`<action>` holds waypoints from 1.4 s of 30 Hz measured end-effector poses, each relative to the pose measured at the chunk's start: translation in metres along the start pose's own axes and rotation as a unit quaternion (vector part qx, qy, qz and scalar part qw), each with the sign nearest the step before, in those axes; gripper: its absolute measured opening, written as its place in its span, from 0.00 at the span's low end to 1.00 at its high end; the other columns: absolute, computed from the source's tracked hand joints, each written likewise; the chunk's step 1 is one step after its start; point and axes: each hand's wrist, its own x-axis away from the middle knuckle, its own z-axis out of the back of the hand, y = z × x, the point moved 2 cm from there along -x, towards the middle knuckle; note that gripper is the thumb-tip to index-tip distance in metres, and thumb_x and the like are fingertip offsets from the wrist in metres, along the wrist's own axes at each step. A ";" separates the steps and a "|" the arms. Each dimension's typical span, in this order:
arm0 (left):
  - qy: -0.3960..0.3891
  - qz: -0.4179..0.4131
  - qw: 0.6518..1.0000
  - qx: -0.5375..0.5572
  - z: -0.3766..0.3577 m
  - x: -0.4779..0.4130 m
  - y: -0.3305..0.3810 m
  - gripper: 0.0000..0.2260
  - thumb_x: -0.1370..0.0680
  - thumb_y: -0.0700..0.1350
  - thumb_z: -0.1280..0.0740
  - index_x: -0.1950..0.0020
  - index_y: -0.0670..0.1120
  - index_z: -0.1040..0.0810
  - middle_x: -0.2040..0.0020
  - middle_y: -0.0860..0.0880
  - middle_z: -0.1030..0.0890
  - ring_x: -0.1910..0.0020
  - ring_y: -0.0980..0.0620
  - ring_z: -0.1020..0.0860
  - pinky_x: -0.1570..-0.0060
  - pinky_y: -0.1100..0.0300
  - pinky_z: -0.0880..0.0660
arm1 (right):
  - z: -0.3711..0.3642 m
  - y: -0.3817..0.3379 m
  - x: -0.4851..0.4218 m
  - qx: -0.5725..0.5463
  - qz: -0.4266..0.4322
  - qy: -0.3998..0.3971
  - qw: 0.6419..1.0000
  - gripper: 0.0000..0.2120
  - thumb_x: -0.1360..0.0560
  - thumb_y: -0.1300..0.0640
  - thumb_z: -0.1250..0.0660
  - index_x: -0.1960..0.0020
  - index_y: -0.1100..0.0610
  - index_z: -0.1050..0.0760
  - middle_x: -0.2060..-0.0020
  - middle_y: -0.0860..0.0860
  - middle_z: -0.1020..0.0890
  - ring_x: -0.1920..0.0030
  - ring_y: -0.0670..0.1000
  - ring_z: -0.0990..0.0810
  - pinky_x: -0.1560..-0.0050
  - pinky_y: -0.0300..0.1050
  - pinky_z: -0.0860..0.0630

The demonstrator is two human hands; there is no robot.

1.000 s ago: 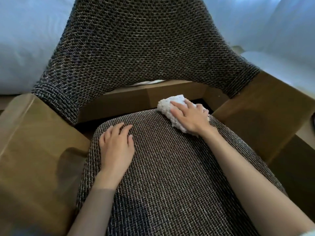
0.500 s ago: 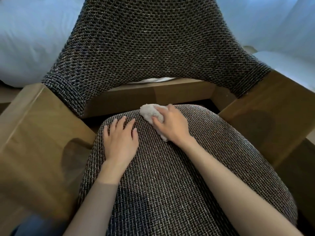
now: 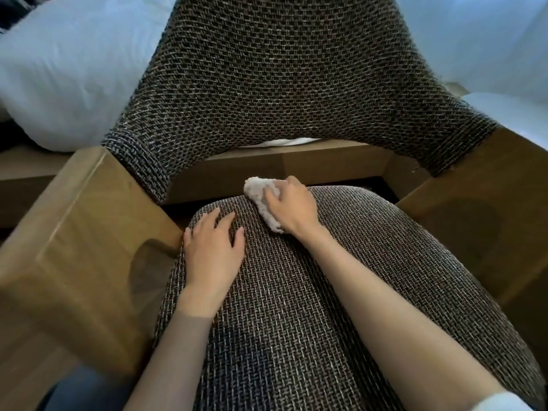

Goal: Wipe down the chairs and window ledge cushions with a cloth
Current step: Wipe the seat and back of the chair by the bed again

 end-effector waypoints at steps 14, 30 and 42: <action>0.012 -0.015 0.998 -0.066 -0.003 0.008 -0.001 0.19 0.18 0.49 0.46 0.28 0.49 0.33 0.27 0.45 0.34 0.28 0.46 0.38 0.29 0.46 0.42 | -0.003 -0.001 0.005 0.119 0.088 -0.024 0.989 0.27 0.28 0.34 0.37 0.35 0.48 0.25 0.47 0.57 0.24 0.48 0.59 0.25 0.53 0.49 0.31; 0.043 0.035 0.998 -0.028 0.003 0.007 -0.004 0.23 0.20 0.49 0.42 0.27 0.43 0.37 0.31 0.45 0.30 0.31 0.47 0.33 0.32 0.53 0.36 | -0.027 -0.048 -0.003 -0.062 0.140 -0.059 0.986 0.15 0.27 0.47 0.33 0.41 0.47 0.21 0.51 0.53 0.20 0.50 0.54 0.21 0.59 0.44 0.29; 0.010 0.009 0.996 -0.085 -0.003 0.006 -0.003 0.21 0.18 0.50 0.48 0.25 0.48 0.36 0.26 0.45 0.36 0.28 0.45 0.39 0.29 0.49 0.42 | 0.037 0.072 0.000 0.123 -0.013 0.062 0.990 0.14 0.28 0.54 0.33 0.43 0.51 0.21 0.51 0.57 0.20 0.51 0.60 0.21 0.60 0.48 0.30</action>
